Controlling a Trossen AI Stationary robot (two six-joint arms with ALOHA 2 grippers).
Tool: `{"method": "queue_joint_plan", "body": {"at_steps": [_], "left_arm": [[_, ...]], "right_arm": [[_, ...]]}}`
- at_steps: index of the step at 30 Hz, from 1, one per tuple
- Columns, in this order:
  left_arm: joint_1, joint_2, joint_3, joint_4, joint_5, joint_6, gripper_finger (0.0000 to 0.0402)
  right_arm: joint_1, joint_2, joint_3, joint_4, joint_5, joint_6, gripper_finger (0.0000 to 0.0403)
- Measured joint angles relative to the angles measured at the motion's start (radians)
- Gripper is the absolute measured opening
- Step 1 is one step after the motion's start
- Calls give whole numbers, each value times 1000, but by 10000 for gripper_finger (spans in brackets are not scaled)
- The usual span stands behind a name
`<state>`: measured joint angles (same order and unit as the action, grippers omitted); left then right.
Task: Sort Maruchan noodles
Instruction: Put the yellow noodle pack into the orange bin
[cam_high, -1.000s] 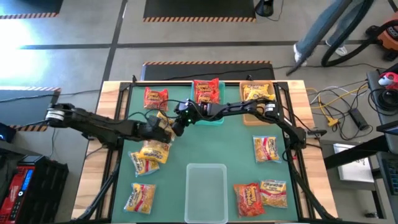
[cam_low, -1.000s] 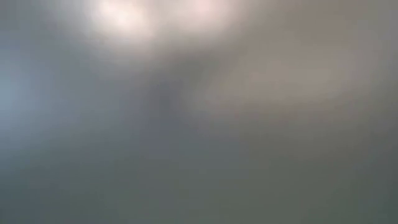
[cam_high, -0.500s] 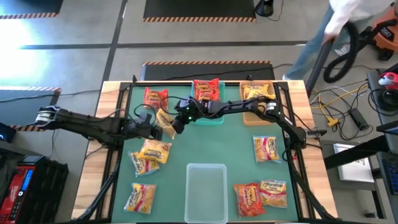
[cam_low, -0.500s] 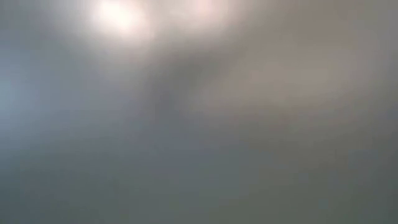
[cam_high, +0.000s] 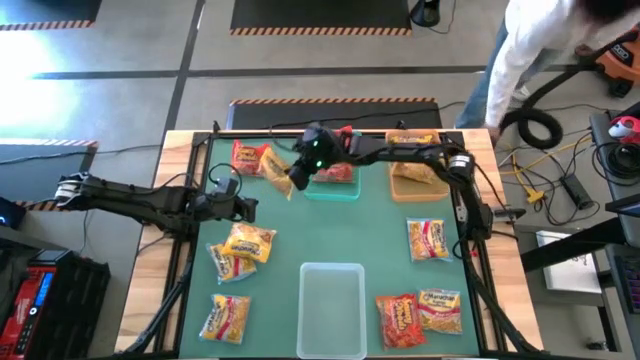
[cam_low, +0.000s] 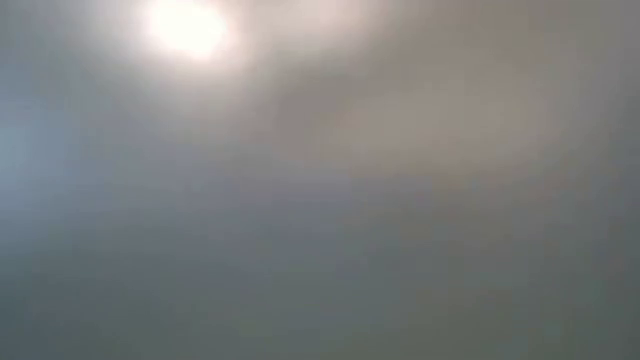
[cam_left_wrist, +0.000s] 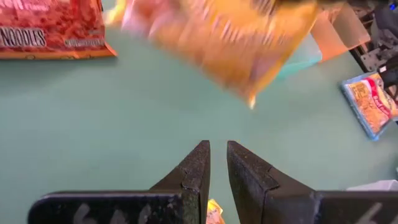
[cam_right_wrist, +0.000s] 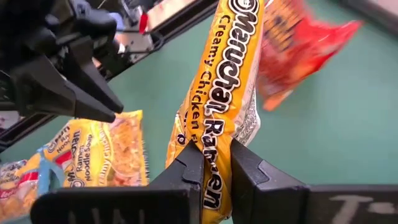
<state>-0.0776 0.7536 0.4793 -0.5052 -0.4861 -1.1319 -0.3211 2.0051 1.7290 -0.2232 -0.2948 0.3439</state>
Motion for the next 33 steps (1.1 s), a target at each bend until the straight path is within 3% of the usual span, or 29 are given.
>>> {"method": "queue_joint_plan", "body": {"at_steps": [4,8,17,24,33], "left_arm": [[0,7,0,0,-4,7,38],[0,18,0,0,-5,22,38],[0,45,0,11,-97,-2,38],[0,81,0,61,-176,-41,38],[0,171,0,174,-214,-74,38]], "right_arm": [[-45,-93,0,-131,-49,-83,27],[-95,-190,1,-375,-64,-210,27],[-176,-356,1,-821,-64,-364,27],[-197,-482,-32,-944,-63,-468,27],[-257,-678,-279,-967,-61,-578,27]]}}
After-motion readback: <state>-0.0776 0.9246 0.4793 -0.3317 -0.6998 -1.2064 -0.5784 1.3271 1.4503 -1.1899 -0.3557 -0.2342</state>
